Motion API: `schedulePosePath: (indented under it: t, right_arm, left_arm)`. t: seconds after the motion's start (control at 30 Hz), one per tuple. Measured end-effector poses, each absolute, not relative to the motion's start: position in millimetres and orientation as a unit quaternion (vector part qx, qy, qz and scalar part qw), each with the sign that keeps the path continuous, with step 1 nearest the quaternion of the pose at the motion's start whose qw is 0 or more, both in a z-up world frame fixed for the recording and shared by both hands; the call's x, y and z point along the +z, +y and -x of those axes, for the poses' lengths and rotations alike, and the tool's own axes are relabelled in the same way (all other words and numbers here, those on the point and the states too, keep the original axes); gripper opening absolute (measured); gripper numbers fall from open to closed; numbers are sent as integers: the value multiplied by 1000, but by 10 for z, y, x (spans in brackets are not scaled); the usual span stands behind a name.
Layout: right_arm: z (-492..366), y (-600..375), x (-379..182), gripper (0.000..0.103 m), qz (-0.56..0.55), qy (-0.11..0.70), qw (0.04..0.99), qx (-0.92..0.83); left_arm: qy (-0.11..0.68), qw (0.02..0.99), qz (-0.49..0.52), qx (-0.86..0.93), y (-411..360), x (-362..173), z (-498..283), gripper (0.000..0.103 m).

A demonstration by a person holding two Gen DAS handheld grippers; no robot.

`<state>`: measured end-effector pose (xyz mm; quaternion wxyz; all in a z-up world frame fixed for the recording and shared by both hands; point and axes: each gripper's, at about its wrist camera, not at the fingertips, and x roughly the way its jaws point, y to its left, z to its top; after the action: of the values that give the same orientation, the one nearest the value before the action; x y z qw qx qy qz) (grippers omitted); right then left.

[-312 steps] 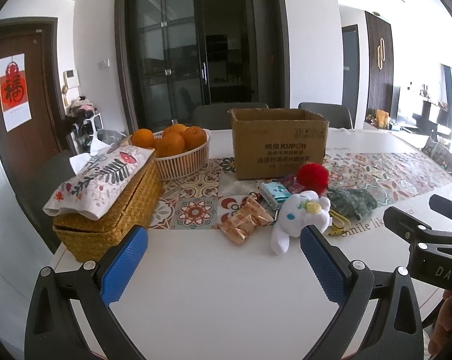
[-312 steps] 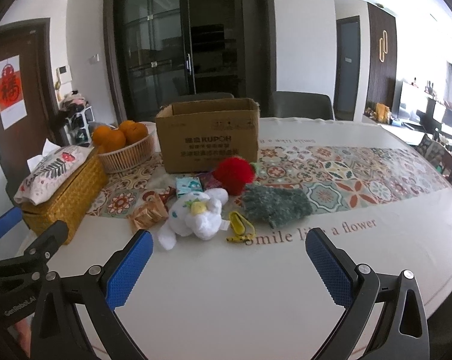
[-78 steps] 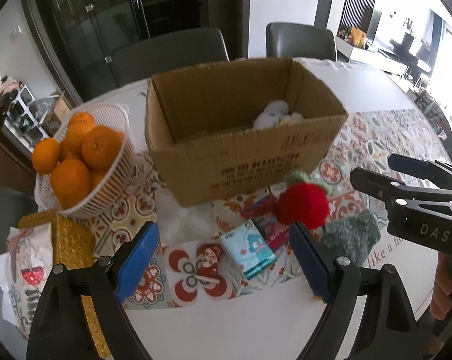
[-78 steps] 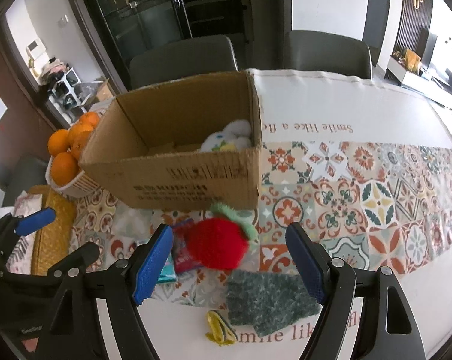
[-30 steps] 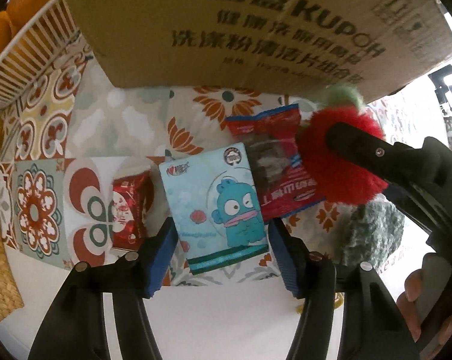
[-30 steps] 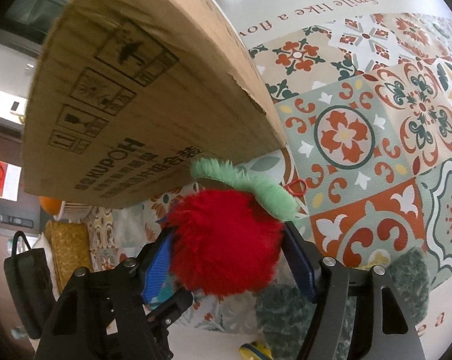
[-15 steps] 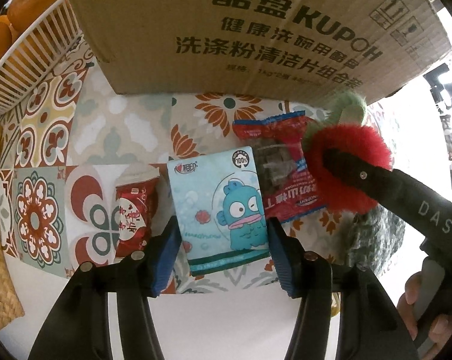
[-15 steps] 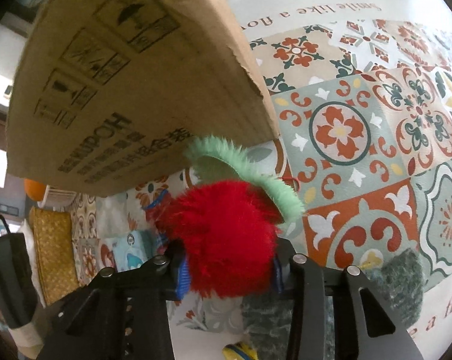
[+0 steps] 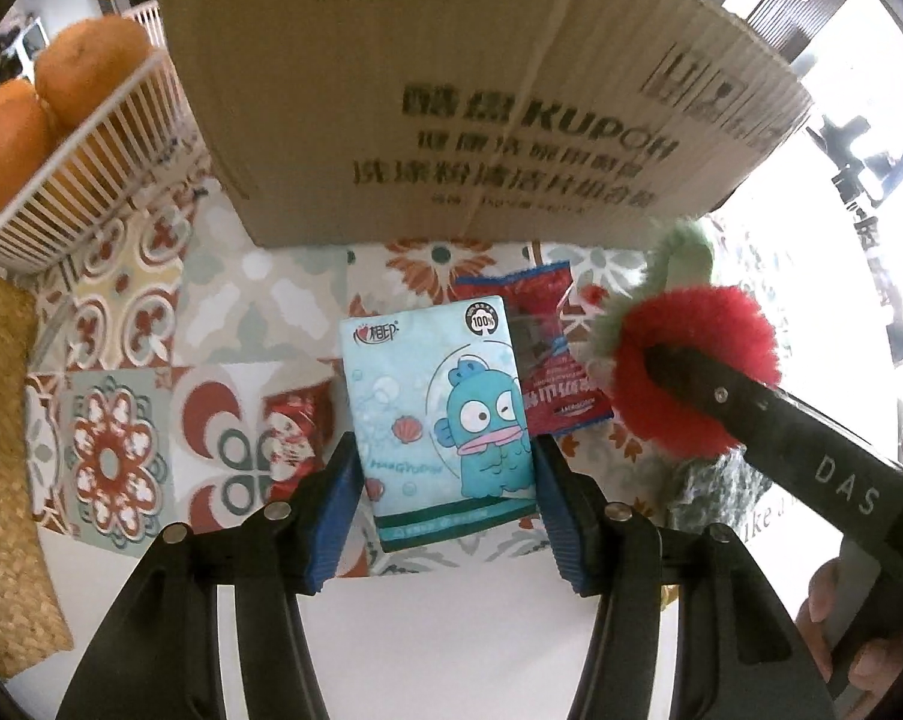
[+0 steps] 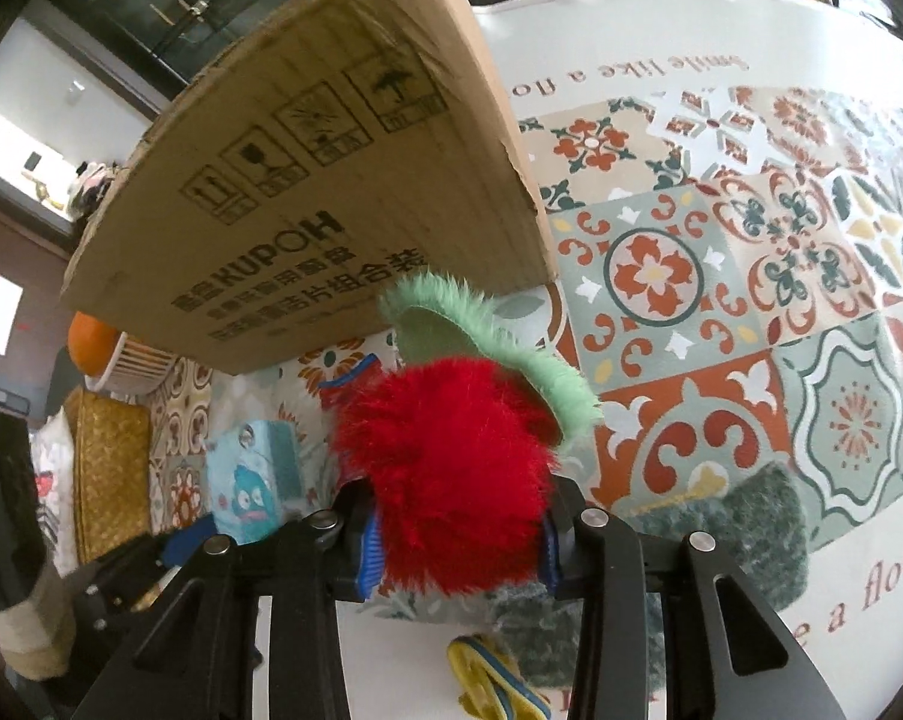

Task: Organize soft objects
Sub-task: 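Lift the tissue pack with the left tool while the right tool carries the strawberry plush over the box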

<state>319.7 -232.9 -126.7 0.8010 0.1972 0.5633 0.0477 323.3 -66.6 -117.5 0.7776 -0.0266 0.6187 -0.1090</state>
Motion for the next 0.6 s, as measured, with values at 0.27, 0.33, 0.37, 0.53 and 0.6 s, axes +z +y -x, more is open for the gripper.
schedulePosePath:
  t: [0.27,0.33,0.37,0.53,0.6]
  right_arm:
    - [-3073,-2358,-966,39,-174,531,828,50]
    - [-3044,-2369,-873,39,-162,520,837,45]
    - [-3026,-2368,-839,39,-158,516,840,44]
    - [-2921,-2386,-624,39,-142,494,857,41]
    - [-2891,-2365,-544,39,-137,486,862,42]
  left_arm:
    - [584,804,21,-112,-566,-867,-3061,55]
    - [580,807,23,-112,-540,-784,-3052,55]
    - [575,810,24,-111,-510,-731,-3035,55]
    - [549,828,16,-111,-491,-489,-3012,55]
    - [536,837,10,-111,-464,-368,-2972,55]
